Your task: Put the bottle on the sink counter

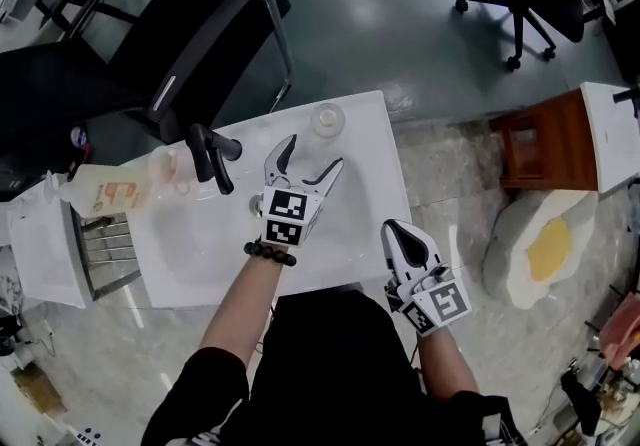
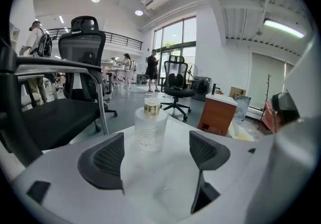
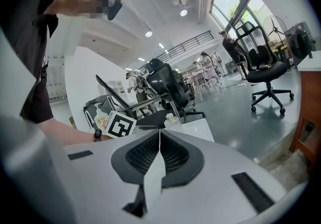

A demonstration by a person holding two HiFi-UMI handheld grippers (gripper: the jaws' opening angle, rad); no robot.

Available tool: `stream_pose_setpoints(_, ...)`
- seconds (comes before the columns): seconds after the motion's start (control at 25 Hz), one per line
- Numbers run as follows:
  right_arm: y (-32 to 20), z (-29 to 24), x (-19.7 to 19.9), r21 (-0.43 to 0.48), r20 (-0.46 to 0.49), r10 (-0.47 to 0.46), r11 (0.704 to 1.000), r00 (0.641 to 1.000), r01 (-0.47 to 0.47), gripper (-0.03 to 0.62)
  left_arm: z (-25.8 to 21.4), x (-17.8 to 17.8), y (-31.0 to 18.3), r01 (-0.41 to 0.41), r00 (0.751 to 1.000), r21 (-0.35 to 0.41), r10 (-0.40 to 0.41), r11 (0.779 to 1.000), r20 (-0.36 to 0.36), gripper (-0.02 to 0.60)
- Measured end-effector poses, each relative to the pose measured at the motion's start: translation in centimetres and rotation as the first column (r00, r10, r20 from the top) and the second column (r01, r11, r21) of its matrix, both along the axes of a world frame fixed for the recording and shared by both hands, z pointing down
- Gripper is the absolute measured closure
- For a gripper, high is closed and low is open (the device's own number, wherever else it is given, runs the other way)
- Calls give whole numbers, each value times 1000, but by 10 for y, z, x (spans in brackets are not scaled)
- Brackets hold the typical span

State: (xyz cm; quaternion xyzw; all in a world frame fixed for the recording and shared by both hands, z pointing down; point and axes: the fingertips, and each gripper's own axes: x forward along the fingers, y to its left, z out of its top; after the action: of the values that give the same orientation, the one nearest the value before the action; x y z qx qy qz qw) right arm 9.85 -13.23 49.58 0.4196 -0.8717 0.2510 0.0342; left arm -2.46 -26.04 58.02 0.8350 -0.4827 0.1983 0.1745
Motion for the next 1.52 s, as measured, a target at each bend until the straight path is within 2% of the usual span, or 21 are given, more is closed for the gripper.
stream_pose_setpoints(0.2, 0, -26, 3, 60, 13, -8, 998, 1000, 7, 562, -31, -5, 36, 15, 999, 16, -14, 1000, -46, 178)
stream_pose_setpoints(0.4, 3, -47, 1, 117, 5, -34, 993, 999, 33, 562, -66, -11, 62, 29, 996, 73, -23, 997, -84, 193)
stream_pose_setpoints(0.44, 3, -51, 0, 128, 2, -39, 991, 999, 38, 563, -74, -13, 67, 38, 996, 94, -30, 995, -90, 244)
stream_pose_setpoints(0.52, 4, -61, -5, 155, 3, -45, 987, 999, 44, 562, -90, -20, 75, 65, 993, 141, -51, 988, -104, 292)
stream_pose_setpoints(0.64, 4, -82, -13, 204, 11, -52, 978, 999, 49, 563, -117, -30, 85, 100, 988, 197, -75, 975, -134, 405)
stream_pose_setpoints(0.68, 3, -91, -17, 220, 17, -58, 974, 998, 53, 563, -127, -35, 87, 113, 987, 206, -85, 972, -139, 443)
stream_pose_setpoints(0.8, 0, -122, -27, 242, 45, -75, 968, 996, 62, 563, -158, -51, 96, 158, 977, 194, -125, 968, -173, 495)
stream_pose_setpoints(0.96, 3, -142, -46, 251, 52, -89, 965, 995, 73, 563, -192, -79, 118, 195, 967, 216, -151, 957, -206, 518)
stream_pose_setpoints(1.24, 9, -149, -82, 234, 84, -64, 971, 994, 43, 563, -214, -139, 144, 234, 955, 246, -174, 941, -241, 543)
stream_pose_setpoints(1.4, 12, -155, -103, 239, 86, -64, 970, 994, 42, 563, -232, -158, 151, 252, 944, 285, -170, 925, -283, 543)
stream_pose_setpoints(1.52, 16, -157, -114, 251, 87, -67, 967, 994, 43, 565, -236, -167, 154, 244, 946, 303, -157, 921, -284, 543)
